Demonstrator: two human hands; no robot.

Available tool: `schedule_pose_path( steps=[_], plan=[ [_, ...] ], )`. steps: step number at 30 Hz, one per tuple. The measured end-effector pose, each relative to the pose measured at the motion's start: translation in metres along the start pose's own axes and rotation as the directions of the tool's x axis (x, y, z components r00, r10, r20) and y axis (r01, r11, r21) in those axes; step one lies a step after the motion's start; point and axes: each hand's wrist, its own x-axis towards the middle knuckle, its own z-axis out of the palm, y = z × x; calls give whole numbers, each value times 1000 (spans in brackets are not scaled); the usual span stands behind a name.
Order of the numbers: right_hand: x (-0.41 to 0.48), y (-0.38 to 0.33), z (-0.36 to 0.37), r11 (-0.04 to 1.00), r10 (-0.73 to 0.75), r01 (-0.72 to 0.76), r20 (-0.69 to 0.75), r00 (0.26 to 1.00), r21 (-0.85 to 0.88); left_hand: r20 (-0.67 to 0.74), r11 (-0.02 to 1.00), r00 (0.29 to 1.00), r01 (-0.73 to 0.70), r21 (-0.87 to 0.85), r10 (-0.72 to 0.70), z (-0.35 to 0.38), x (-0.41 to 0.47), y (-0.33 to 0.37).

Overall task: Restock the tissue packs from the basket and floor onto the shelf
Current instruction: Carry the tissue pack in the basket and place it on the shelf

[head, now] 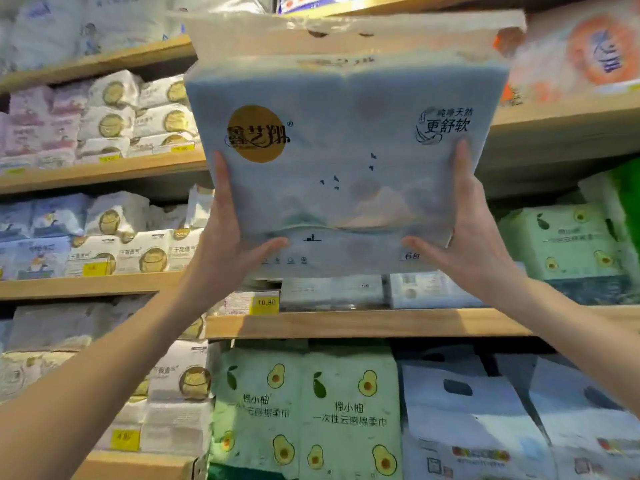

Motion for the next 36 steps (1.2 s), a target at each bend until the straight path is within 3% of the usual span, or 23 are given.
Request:
schedule_pose_path(
  steps=[8, 14, 18, 23, 30, 36],
  plan=[
    [16, 29, 54, 996, -21, 19, -30, 999, -84, -16, 998, 997, -69, 8, 69, 27, 6, -69],
    [11, 43, 81, 995, 68, -64, 52, 996, -73, 31, 996, 996, 88, 9, -88, 49, -8, -111],
    [8, 53, 92, 987, 162, -159, 132, 978, -33, 144, 974, 966, 222, -32, -216, 53, -17, -128],
    [8, 66, 106, 956, 285, -253, 280, 917, -147, 330, 922, 879, 382, -54, -345, 58, -22, -144],
    [29, 71, 108, 883, 458, -340, 440, 773, -323, 426, 864, 752, 430, 263, -503, 62, -2, -154],
    [37, 79, 120, 832, 536, -319, 511, 672, -454, 442, 812, 683, 459, 359, -581, 70, 3, -162]
  ],
)
